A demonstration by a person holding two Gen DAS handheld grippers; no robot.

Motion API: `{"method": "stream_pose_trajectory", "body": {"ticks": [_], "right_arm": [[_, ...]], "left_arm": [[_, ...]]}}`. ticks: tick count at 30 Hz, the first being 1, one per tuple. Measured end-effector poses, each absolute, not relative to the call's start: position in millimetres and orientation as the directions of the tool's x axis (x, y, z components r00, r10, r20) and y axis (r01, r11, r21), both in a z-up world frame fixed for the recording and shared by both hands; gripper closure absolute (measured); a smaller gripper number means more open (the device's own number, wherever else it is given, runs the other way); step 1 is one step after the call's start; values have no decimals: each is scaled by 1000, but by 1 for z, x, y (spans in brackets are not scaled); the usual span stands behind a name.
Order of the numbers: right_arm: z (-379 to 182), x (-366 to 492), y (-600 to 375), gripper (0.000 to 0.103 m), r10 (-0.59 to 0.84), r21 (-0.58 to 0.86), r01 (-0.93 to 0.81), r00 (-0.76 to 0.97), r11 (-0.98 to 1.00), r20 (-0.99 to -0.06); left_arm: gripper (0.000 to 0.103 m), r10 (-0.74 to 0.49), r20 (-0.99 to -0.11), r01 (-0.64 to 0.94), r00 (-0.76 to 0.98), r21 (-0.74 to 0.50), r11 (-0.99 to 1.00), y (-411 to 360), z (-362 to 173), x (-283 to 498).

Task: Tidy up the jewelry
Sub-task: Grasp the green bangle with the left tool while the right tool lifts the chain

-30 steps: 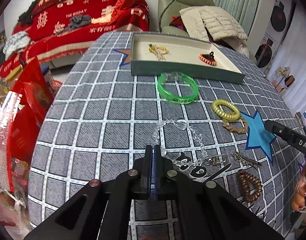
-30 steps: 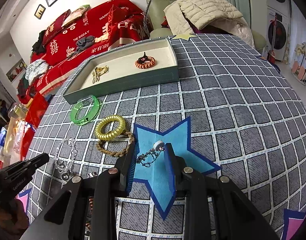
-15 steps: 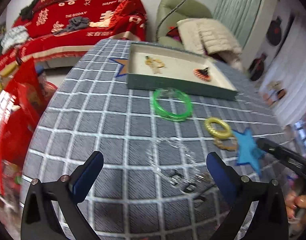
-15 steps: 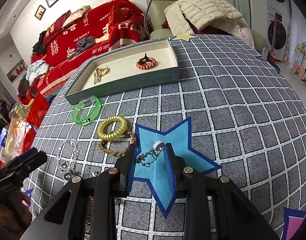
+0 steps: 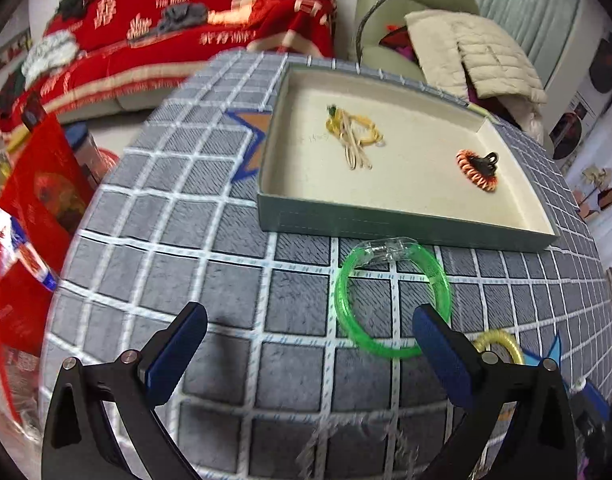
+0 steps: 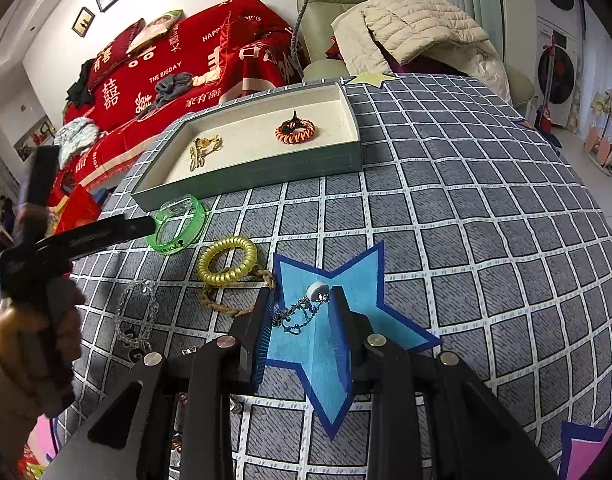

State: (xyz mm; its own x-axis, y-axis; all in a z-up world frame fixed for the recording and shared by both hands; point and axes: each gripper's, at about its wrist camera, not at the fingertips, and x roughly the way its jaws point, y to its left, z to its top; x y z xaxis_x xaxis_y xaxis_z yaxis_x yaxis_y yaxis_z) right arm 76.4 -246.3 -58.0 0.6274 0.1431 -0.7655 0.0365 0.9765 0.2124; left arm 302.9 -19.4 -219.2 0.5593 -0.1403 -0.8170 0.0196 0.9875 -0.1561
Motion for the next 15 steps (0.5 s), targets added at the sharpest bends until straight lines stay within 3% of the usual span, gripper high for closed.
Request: {"method": "stream_pose_trajectory", "body": {"ticks": [4, 7, 9, 11, 15], "right_arm": [[-56, 84, -248, 73, 138, 206, 38, 626, 978, -767], [-55, 89, -249, 73, 138, 206, 37, 624, 978, -769], [-55, 92, -248, 73, 138, 204, 35, 623, 978, -770], [-54, 94, -247, 73, 140, 203, 32, 620, 979, -772], [-49, 102, -245, 73, 144, 196, 16, 620, 981, -772]], "left_arm": [[3, -132, -817, 49, 561, -127, 991, -28, -245, 330], [33, -107, -812, 87, 574, -70, 994, -37, -261, 347], [69, -105, -805, 119, 584, -42, 992, -42, -270, 353], [74, -123, -799, 136, 589, -51, 989, -42, -282, 362], [74, -193, -790, 151, 582, -129, 980, -48, -298, 373]]}}
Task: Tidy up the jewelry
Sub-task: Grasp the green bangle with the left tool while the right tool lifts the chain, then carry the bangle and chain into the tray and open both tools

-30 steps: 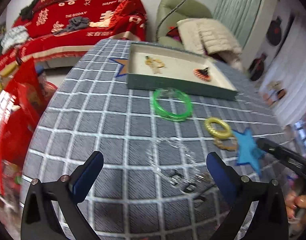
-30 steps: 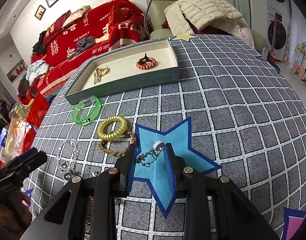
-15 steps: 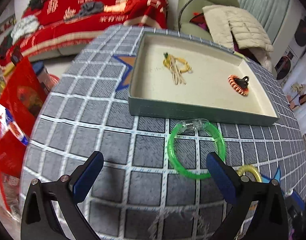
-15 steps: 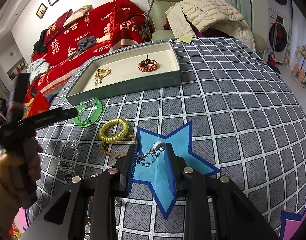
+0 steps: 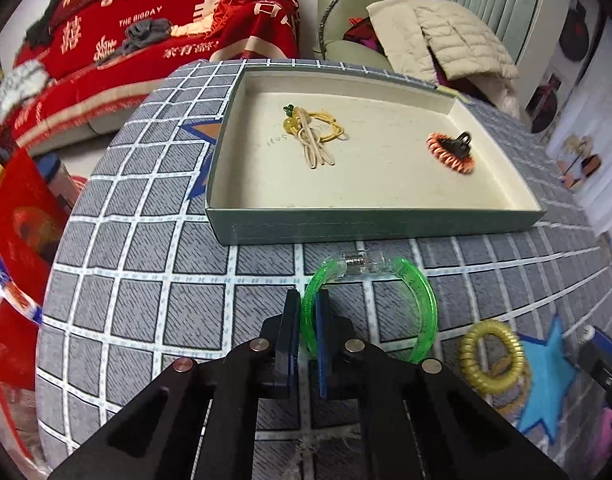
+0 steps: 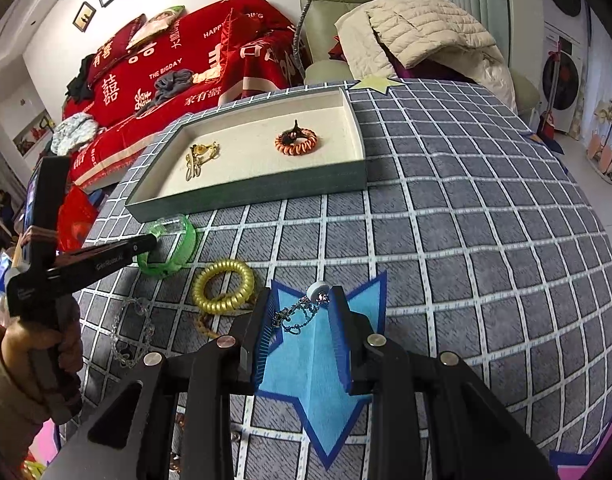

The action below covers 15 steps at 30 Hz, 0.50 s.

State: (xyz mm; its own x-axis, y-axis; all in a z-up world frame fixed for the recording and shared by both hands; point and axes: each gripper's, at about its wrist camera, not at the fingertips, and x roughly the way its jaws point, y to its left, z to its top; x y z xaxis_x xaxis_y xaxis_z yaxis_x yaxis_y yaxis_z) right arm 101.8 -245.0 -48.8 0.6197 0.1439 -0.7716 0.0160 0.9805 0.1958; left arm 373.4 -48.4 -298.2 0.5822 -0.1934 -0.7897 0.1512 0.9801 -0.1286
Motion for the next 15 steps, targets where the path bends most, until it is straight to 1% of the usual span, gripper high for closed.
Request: {"method": "stream_pose_trajectory", "body": {"ticks": [3, 9, 12, 15], "right_arm": [[-41, 113, -246, 73, 150, 197, 6, 624, 980, -767], [-24, 149, -248, 73, 165, 210, -7, 642, 978, -748], [-17, 175, -246, 73, 175, 211, -20, 638, 977, -749], [-14, 196, -244, 73, 175, 206, -26, 638, 978, -750]], "left_arm": [[74, -220, -765, 164, 606, -151, 975, -51, -302, 380], [74, -257, -709, 191, 656, -174, 966, -60, -277, 405], [74, -248, -692, 197, 678, -155, 968, -66, -263, 429], [74, -242, -693, 191, 679, -152, 970, -68, -256, 458]]}}
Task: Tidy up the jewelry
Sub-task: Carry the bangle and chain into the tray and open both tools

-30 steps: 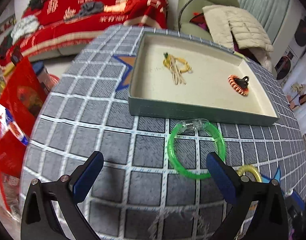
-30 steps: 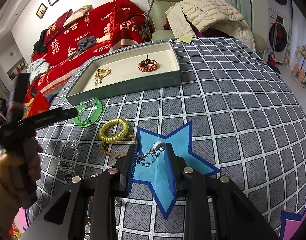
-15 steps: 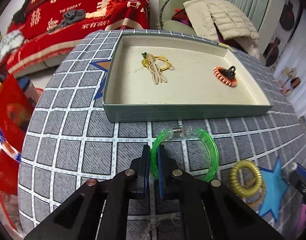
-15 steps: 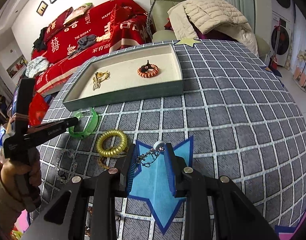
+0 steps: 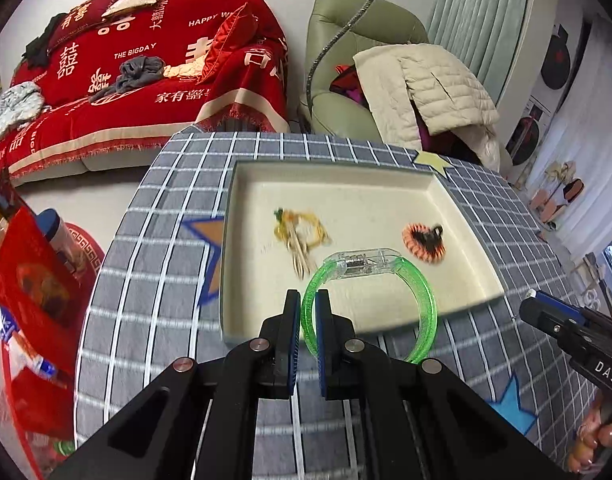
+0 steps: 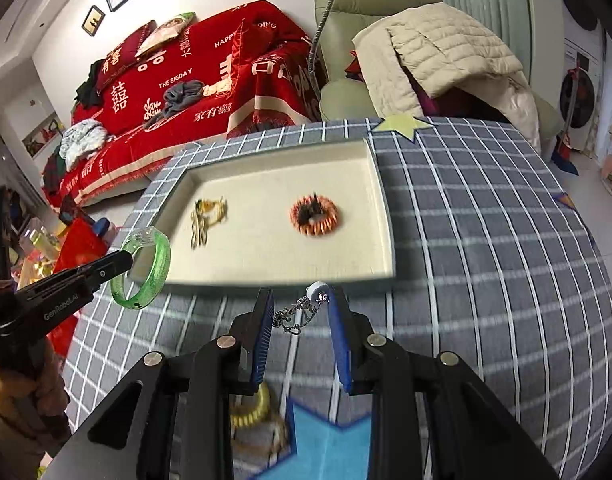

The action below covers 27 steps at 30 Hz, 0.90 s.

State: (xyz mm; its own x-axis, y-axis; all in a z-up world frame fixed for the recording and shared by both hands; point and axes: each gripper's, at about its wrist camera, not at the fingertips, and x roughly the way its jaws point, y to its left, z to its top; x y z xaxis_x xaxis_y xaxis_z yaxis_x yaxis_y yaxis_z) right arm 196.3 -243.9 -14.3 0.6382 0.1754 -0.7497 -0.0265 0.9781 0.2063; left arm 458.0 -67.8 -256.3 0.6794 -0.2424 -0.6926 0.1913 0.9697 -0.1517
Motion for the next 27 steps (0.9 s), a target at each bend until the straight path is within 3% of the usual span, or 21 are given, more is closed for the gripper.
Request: {"method": "stream_pose_trajectory", "body": {"ticks": [18, 23, 27], "right_arm": [[-68, 282, -243, 73, 138, 160, -5, 534, 987, -834], [-81, 296, -243, 72, 112, 141, 16, 527, 990, -842], [-84, 294, -232, 67, 81, 86, -17, 541, 996, -837]], "left_arm": [[74, -130, -798, 167, 589, -38, 985, -85, -218, 548], [74, -94, -811, 152, 578, -7, 988, -70, -186, 516], [74, -74, -799, 162, 596, 29, 986, -48, -147, 441]]}}
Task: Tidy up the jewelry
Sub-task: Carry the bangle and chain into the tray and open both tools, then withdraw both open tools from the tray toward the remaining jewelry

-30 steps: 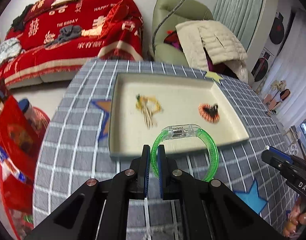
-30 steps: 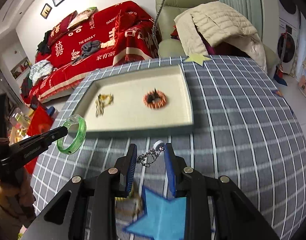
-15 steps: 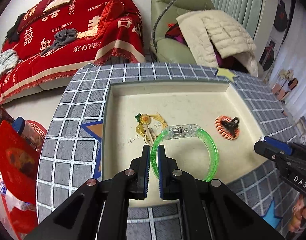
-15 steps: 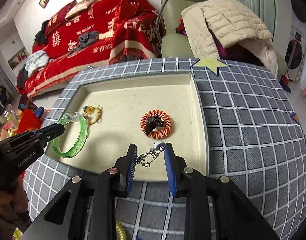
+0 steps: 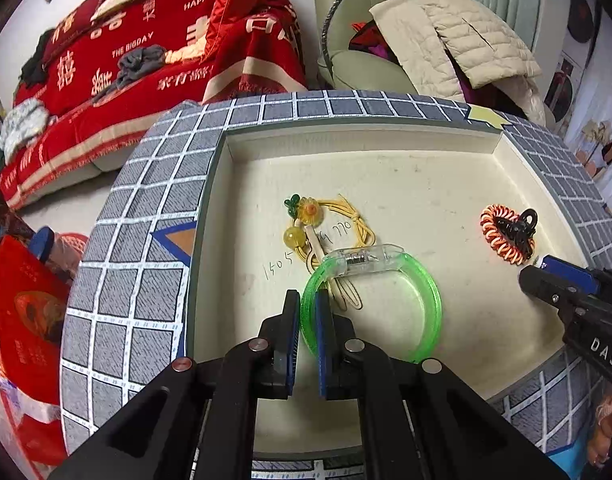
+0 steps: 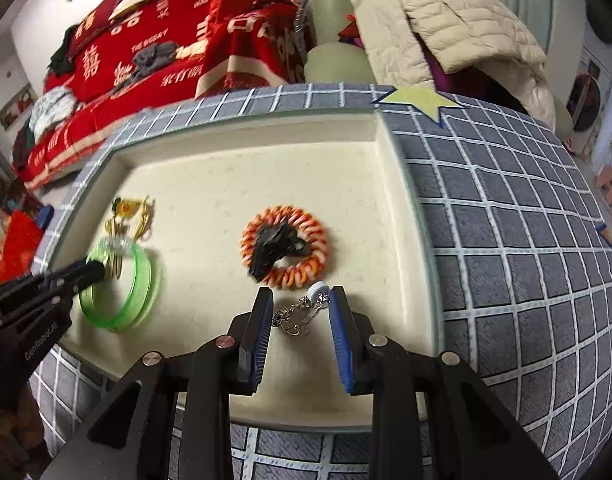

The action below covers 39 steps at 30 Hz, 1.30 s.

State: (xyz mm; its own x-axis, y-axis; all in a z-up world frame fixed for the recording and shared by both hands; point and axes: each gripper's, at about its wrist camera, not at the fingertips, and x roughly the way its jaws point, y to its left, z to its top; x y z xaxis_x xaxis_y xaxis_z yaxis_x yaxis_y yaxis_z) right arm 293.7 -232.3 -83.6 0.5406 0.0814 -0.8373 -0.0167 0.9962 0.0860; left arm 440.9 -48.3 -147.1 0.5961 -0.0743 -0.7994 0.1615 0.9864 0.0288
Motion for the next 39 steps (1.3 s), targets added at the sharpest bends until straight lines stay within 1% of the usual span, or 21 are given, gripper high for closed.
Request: {"method": "stream_pose_trajectory", "body": {"ticks": [2, 3, 4, 7, 10, 11, 13, 22, 30, 31, 32, 33, 35, 37, 39], "right_arm": [[-83, 293, -228, 56, 80, 74, -33, 538, 997, -839], [-83, 292, -226, 53, 79, 71, -36, 537, 997, -840], [-82, 291, -225, 47, 81, 73, -36, 537, 997, -840], [-73, 283, -226, 43, 107, 101, -42, 564, 994, -819], [-61, 273, -228, 32, 114, 116, -35, 593, 993, -797], [-58, 270, -228, 31, 117, 121, -33, 600, 992, -792], [-51, 263, -230, 29, 120, 130, -29, 611, 991, -782], [-31, 236, -237, 29, 150, 182, -14, 631, 983, -761], [-28, 207, -244, 29, 168, 215, -1, 627, 977, -761], [-28, 203, -245, 29, 171, 222, 2, 627, 975, -760], [-28, 200, -246, 29, 173, 226, 4, 628, 974, -759], [-28, 197, -247, 29, 175, 230, 6, 628, 973, -758], [-28, 191, -248, 29, 178, 236, 8, 630, 972, -756], [-27, 185, -248, 29, 178, 239, 11, 633, 971, -753], [-27, 180, -249, 24, 178, 240, 11, 636, 971, -751]], "left_arm": [[74, -64, -800, 163, 597, 43, 986, -42, -134, 424], [74, -67, -800, 163, 596, 39, 986, -38, -131, 422], [74, -71, -802, 162, 594, 33, 986, -37, -119, 397], [74, -85, -813, 163, 576, 12, 987, -42, -94, 353], [74, -92, -798, 159, 595, 4, 987, -44, -76, 326], [74, -92, -794, 159, 601, 5, 987, -43, -73, 324], [74, -90, -786, 157, 612, 9, 987, -43, -66, 319], [74, -73, -762, 155, 644, 37, 987, -42, -46, 297], [74, -106, -767, 159, 632, -6, 987, -32, -38, 276], [72, -112, -766, 159, 633, -13, 987, -31, -36, 273], [39, -116, -766, 158, 633, -18, 987, -31, -34, 270], [0, -117, -765, 155, 633, -23, 988, -29, -32, 268], [0, -101, -735, 132, 670, -15, 991, -27, -24, 258], [0, -115, -735, 152, 668, -17, 988, -27, -20, 253], [0, -113, -725, 158, 680, -6, 987, -26, -16, 246]]}}
